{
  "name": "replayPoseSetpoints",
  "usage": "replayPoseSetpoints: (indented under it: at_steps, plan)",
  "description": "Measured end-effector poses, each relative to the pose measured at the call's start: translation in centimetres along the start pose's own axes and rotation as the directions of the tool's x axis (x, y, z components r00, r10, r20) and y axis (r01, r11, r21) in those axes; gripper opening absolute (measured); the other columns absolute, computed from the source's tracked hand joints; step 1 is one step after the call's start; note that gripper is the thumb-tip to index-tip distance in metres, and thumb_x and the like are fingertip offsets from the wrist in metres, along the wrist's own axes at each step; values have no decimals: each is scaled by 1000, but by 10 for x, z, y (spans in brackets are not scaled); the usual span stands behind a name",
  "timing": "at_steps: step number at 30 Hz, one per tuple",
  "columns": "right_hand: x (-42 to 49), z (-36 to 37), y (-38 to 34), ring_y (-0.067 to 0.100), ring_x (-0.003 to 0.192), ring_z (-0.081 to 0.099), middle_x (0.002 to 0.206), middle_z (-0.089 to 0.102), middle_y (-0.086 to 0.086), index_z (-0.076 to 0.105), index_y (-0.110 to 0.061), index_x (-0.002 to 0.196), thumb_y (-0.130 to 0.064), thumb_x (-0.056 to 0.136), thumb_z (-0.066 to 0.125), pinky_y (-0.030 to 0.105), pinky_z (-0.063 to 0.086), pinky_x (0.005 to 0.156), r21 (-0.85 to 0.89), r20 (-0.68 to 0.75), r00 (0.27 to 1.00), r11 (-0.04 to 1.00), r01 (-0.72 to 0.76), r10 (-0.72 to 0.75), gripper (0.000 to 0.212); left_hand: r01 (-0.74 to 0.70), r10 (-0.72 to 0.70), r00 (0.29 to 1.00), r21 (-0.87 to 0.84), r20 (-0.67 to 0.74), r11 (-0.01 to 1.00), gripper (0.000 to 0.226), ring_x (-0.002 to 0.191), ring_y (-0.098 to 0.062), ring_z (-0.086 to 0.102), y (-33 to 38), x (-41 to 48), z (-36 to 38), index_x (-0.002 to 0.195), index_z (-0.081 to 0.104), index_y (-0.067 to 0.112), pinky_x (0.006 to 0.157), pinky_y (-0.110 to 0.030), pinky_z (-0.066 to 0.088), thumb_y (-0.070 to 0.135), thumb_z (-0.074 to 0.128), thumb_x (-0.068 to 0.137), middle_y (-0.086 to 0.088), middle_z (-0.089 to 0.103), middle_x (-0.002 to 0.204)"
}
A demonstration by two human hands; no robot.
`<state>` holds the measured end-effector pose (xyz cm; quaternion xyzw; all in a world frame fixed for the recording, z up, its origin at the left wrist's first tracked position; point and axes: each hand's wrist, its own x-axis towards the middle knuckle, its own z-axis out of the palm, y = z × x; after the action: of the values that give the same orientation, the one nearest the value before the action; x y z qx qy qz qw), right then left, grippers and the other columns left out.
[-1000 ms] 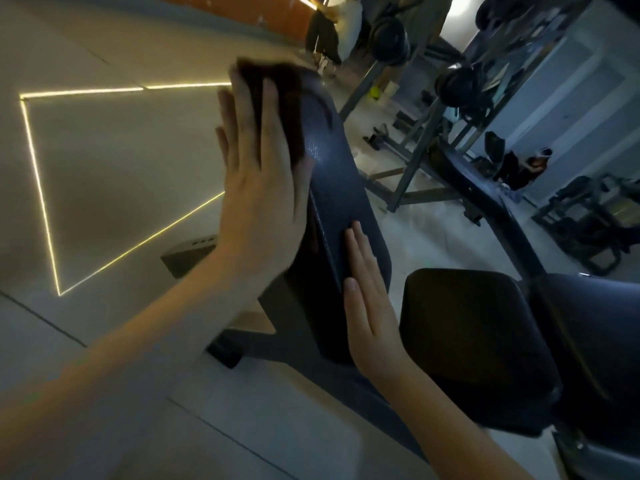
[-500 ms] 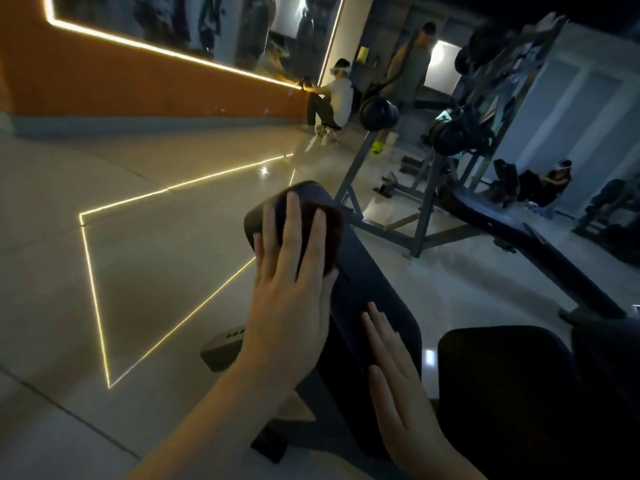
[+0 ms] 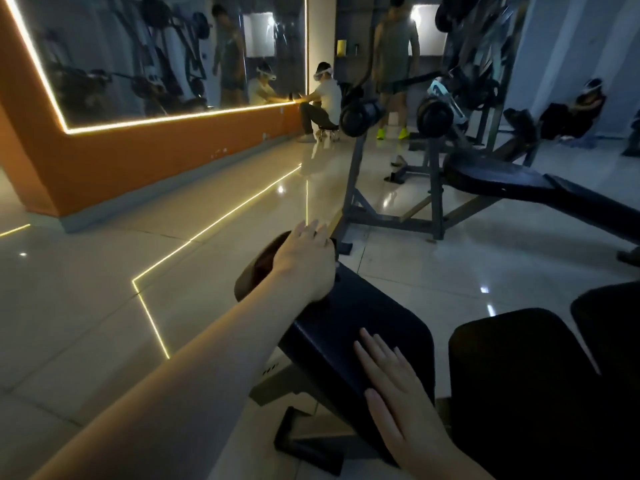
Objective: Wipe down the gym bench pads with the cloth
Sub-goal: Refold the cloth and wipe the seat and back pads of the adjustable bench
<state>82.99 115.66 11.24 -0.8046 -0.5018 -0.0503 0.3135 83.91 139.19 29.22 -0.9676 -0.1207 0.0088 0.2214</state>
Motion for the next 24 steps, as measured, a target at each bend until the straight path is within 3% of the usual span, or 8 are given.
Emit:
replayPoseSetpoints:
  at_steps: [3, 7, 10, 13, 17, 20, 22, 24]
  plan:
    - [34, -7, -27, 0, 148, -2, 158, -6, -30, -3, -55, 147, -49, 100, 18, 25, -5, 119, 14, 52, 997, 998, -65, 65, 52, -104, 105, 995, -22, 5, 994, 57, 152, -28, -2, 16, -33, 10, 156, 15, 8, 124, -44, 1, 35, 24, 107, -12, 5, 165]
    - [28, -8, -28, 2, 149, -2, 160, -1, -23, 12, -36, 152, -54, 101, 9, 31, -3, 121, 20, 96, 992, 996, -85, 83, 55, -87, 90, 995, -77, 38, 993, 56, 152, -26, -9, 22, -66, 14, 157, 8, 12, 124, -42, -3, 36, 19, 107, -10, -4, 165]
    - [34, -17, -36, 1, 148, 4, 161, 9, -19, 23, -33, 151, -48, 99, 25, 36, 6, 123, 70, 99, 989, 991, -115, 108, 54, -72, 80, 993, -92, 90, 993, 57, 152, -26, -10, 22, -63, 10, 157, 7, 13, 123, -42, -4, 36, 20, 108, -11, -6, 165]
    - [55, -38, -59, 1, 141, 22, 155, 26, -14, 43, -23, 144, -35, 98, 49, 35, 24, 119, 188, 93, 961, 943, -274, 260, 48, -50, 72, 987, -154, 142, 987, 56, 151, -25, -12, 18, -44, 6, 158, 6, 13, 121, -43, -5, 33, 23, 108, -11, -9, 165]
    - [98, -61, -102, 5, 143, 20, 158, 22, -7, 32, -21, 149, -26, 97, 56, 30, 19, 120, 510, 112, 911, 764, -396, 397, 57, 26, -2, 994, -225, 108, 974, 56, 152, -27, -12, 13, -29, 5, 158, 7, 11, 121, -43, -5, 27, 25, 108, -12, -9, 165]
    - [128, -58, -127, -6, 137, 14, 160, 17, -6, 18, -21, 154, -14, 98, 47, 3, 17, 106, 689, 151, 913, 622, -372, 378, 64, 42, 0, 991, -313, 134, 949, 60, 152, -26, -11, 4, -18, 4, 157, 1, 11, 121, -41, -5, 14, 30, 105, -11, -11, 165]
    - [143, -50, -141, 0, 138, 23, 157, 27, -3, 19, -19, 154, -17, 92, 42, 18, 25, 114, 799, 80, 905, 516, -308, 417, 66, 81, 16, 981, -488, 192, 869, 69, 151, -23, -12, -7, -14, 0, 155, -11, 10, 121, -37, -6, 13, 36, 104, -10, -17, 164]
    - [152, -40, -146, 9, 136, 38, 146, 41, -8, 27, -24, 151, -22, 88, 42, 37, 34, 114, 890, 45, 891, 387, -241, 452, 65, 154, 59, 964, -727, 258, 669, 88, 152, -26, -2, -21, -18, -7, 151, -24, 13, 122, -38, 3, 14, 48, 101, -9, -21, 163]
